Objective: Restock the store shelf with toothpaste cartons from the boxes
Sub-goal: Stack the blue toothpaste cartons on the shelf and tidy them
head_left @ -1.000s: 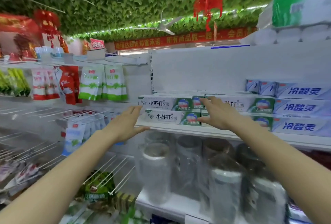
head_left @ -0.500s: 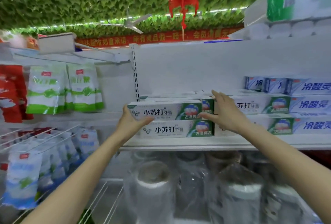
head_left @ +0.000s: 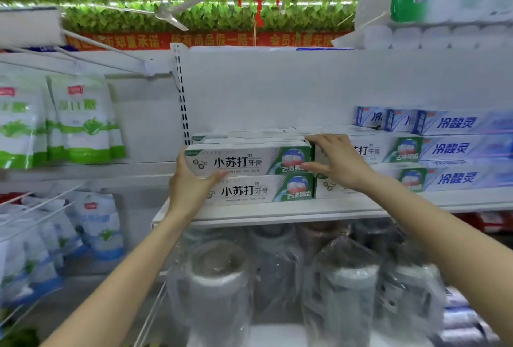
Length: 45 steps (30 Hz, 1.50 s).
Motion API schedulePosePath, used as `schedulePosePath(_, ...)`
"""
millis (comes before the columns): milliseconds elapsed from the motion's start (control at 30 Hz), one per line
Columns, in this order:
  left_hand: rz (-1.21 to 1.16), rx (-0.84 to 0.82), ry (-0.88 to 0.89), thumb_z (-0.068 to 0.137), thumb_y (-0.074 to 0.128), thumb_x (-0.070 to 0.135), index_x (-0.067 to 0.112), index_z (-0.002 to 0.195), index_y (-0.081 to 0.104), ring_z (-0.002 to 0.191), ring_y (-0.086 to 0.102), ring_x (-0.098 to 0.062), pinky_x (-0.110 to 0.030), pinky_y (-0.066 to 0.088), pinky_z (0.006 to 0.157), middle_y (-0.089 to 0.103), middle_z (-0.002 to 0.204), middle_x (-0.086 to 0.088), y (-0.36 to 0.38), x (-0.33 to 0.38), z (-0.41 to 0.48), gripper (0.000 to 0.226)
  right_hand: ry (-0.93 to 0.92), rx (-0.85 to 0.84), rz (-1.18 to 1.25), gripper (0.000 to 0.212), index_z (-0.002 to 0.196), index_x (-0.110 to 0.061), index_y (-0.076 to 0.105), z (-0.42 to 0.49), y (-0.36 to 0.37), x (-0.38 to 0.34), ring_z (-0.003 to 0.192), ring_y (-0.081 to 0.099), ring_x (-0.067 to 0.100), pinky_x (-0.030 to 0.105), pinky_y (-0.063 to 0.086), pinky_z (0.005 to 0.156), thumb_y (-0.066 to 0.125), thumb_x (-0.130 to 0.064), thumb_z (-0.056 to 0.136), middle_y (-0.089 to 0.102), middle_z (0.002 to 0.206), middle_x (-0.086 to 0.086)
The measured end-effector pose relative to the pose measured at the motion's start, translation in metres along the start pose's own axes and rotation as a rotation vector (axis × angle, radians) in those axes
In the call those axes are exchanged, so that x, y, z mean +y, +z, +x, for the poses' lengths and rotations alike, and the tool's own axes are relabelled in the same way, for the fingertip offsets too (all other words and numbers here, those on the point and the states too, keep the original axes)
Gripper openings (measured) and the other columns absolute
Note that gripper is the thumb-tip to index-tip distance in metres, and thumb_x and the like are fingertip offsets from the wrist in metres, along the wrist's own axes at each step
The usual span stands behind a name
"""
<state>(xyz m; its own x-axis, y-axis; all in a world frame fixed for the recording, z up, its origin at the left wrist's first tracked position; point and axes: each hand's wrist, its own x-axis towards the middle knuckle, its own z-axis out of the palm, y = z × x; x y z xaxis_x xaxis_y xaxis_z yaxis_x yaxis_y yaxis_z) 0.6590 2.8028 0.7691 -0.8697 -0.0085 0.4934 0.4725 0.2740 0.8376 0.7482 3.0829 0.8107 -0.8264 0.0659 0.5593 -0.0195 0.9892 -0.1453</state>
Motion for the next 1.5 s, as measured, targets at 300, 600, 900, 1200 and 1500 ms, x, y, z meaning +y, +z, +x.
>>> schedulePosePath(300, -0.097, -0.063, -0.017, 0.073, 0.083, 0.023, 0.024, 0.141, 0.035, 0.106, 0.054, -0.012, -0.026, 0.041, 0.090, 0.058, 0.118, 0.009, 0.002, -0.009, -0.006, 0.082, 0.009, -0.046, 0.008, 0.068, 0.145, -0.033, 0.033, 0.005, -0.007, -0.002, 0.128, 0.027, 0.027, 0.042, 0.032, 0.104, 0.058, -0.052, 0.085, 0.041, 0.143, 0.003)
schedulePosePath(600, -0.061, -0.128, -0.042, 0.078, 0.078, 0.025, 0.022, 0.119, 0.052, 0.094, 0.057, -0.010, -0.028, 0.044, 0.084, 0.063, 0.104, 0.010, 0.001, -0.010, -0.001, 0.049, -0.014, -0.084, -0.020, 0.065, 0.144, -0.032, 0.037, 0.008, -0.013, 0.005, 0.129, 0.028, 0.023, 0.040, 0.033, 0.102, 0.061, -0.048, 0.086, 0.042, 0.142, 0.001)
schedulePosePath(900, -0.109, -0.323, -0.051, 0.083, 0.073, 0.025, 0.021, 0.123, 0.058, 0.104, 0.063, -0.009, -0.026, 0.050, 0.088, 0.068, 0.113, 0.009, -0.004, -0.016, 0.012, 0.044, -0.034, 0.000, -0.071, 0.064, 0.143, -0.029, 0.040, 0.009, -0.004, 0.000, 0.131, 0.034, 0.021, 0.039, 0.028, 0.104, 0.052, -0.056, 0.087, 0.043, 0.145, -0.003)
schedulePosePath(1200, -0.251, -0.472, -0.101, 0.070, 0.074, 0.042, 0.018, 0.131, 0.054, 0.107, 0.061, -0.004, -0.016, 0.046, 0.084, 0.066, 0.118, 0.008, -0.010, -0.019, 0.016, 0.068, -0.012, 0.052, -0.013, 0.063, 0.141, -0.027, 0.043, 0.007, 0.002, -0.001, 0.133, 0.035, 0.021, 0.039, 0.027, 0.105, 0.056, -0.053, 0.086, 0.044, 0.146, -0.004)
schedulePosePath(1500, -0.482, -0.451, -0.167, 0.048, 0.075, 0.075, 0.019, 0.116, 0.060, 0.098, 0.070, -0.019, -0.027, 0.059, 0.072, 0.074, 0.105, 0.002, -0.002, -0.019, 0.018, 0.090, 0.183, 0.188, 0.048, 0.095, 0.150, -0.027, 0.025, -0.026, -0.004, 0.046, 0.141, 0.027, 0.023, 0.050, 0.026, 0.113, 0.037, -0.077, 0.070, 0.030, 0.155, 0.003)
